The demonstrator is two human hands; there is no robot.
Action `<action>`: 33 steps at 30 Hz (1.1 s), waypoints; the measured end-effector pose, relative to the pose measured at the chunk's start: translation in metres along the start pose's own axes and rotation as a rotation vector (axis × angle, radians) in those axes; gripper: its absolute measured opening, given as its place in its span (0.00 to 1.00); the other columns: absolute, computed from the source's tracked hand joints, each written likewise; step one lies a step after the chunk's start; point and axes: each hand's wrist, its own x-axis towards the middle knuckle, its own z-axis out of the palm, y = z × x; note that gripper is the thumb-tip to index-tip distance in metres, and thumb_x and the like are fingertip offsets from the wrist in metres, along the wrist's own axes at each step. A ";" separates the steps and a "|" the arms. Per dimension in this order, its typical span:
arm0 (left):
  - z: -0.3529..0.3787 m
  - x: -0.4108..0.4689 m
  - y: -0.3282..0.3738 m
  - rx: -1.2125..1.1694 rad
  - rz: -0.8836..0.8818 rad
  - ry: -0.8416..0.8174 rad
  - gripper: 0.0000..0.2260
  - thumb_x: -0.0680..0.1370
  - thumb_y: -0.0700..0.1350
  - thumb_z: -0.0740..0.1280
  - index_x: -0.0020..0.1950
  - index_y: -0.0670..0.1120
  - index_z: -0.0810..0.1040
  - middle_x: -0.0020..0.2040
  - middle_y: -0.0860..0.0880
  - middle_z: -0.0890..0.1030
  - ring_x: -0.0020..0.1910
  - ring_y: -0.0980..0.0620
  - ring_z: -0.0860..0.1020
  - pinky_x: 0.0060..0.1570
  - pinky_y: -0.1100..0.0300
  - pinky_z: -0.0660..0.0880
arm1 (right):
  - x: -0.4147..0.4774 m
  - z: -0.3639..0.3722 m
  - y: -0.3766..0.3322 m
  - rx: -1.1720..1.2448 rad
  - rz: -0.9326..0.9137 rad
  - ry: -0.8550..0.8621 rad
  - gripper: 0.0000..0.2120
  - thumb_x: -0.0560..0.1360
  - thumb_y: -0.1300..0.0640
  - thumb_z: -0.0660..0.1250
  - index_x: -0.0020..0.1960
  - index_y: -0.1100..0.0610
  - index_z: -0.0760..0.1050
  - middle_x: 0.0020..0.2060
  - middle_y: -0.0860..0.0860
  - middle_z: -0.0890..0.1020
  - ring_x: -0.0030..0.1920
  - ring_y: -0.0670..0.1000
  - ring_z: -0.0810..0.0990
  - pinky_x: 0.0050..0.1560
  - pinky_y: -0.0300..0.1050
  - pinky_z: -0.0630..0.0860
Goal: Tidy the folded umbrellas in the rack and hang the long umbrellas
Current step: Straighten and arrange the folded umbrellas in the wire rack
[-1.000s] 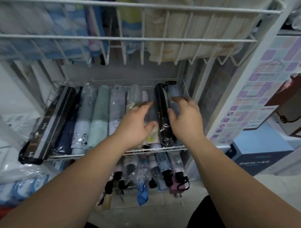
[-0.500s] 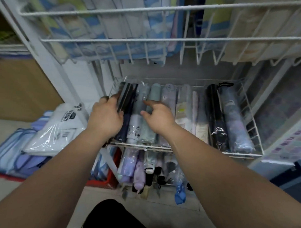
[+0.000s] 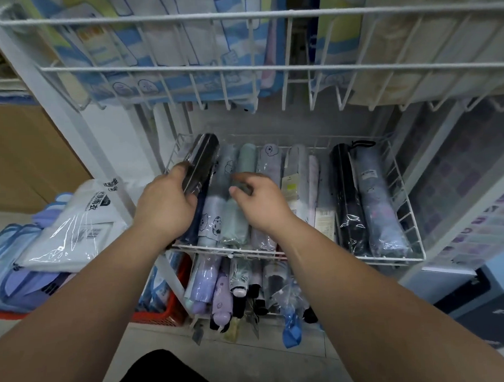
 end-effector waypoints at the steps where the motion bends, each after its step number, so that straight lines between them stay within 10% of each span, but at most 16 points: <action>1: -0.002 0.000 0.007 -0.109 -0.035 0.019 0.25 0.78 0.42 0.66 0.75 0.51 0.68 0.56 0.41 0.82 0.51 0.38 0.81 0.51 0.49 0.79 | -0.001 -0.003 0.000 0.058 0.004 0.018 0.19 0.80 0.50 0.66 0.68 0.55 0.76 0.60 0.51 0.80 0.56 0.49 0.80 0.54 0.34 0.71; 7: 0.018 0.000 0.064 -0.899 -0.111 -0.116 0.19 0.80 0.36 0.68 0.66 0.55 0.76 0.52 0.46 0.85 0.44 0.50 0.85 0.44 0.54 0.81 | -0.009 -0.033 0.004 0.457 0.030 0.056 0.19 0.79 0.54 0.67 0.70 0.47 0.73 0.46 0.49 0.85 0.46 0.51 0.84 0.54 0.53 0.80; 16: 0.084 -0.020 0.133 -1.118 -0.067 -0.399 0.23 0.81 0.32 0.64 0.72 0.52 0.69 0.57 0.46 0.84 0.48 0.56 0.85 0.51 0.59 0.81 | -0.030 -0.094 0.049 0.313 0.174 0.259 0.25 0.76 0.60 0.70 0.71 0.50 0.72 0.49 0.55 0.86 0.49 0.54 0.85 0.55 0.58 0.81; 23: 0.099 -0.010 0.154 -0.503 0.193 -0.414 0.32 0.79 0.44 0.70 0.81 0.52 0.62 0.72 0.47 0.75 0.67 0.47 0.77 0.66 0.56 0.74 | -0.034 -0.124 0.064 0.001 0.182 0.267 0.25 0.77 0.65 0.66 0.73 0.55 0.70 0.62 0.55 0.81 0.60 0.52 0.81 0.60 0.40 0.75; 28: 0.094 -0.008 0.157 -0.019 0.392 -0.360 0.37 0.77 0.61 0.66 0.82 0.55 0.56 0.68 0.43 0.78 0.68 0.39 0.73 0.62 0.51 0.73 | -0.030 -0.130 0.070 -0.115 0.159 0.237 0.25 0.76 0.63 0.66 0.73 0.56 0.71 0.67 0.55 0.78 0.66 0.53 0.77 0.66 0.43 0.73; 33: 0.091 -0.004 0.138 0.230 0.498 -0.528 0.44 0.69 0.67 0.66 0.82 0.62 0.51 0.83 0.53 0.56 0.80 0.42 0.54 0.73 0.40 0.56 | -0.038 -0.138 0.078 -0.662 0.018 0.106 0.30 0.74 0.42 0.69 0.74 0.42 0.67 0.76 0.42 0.65 0.76 0.55 0.59 0.72 0.57 0.59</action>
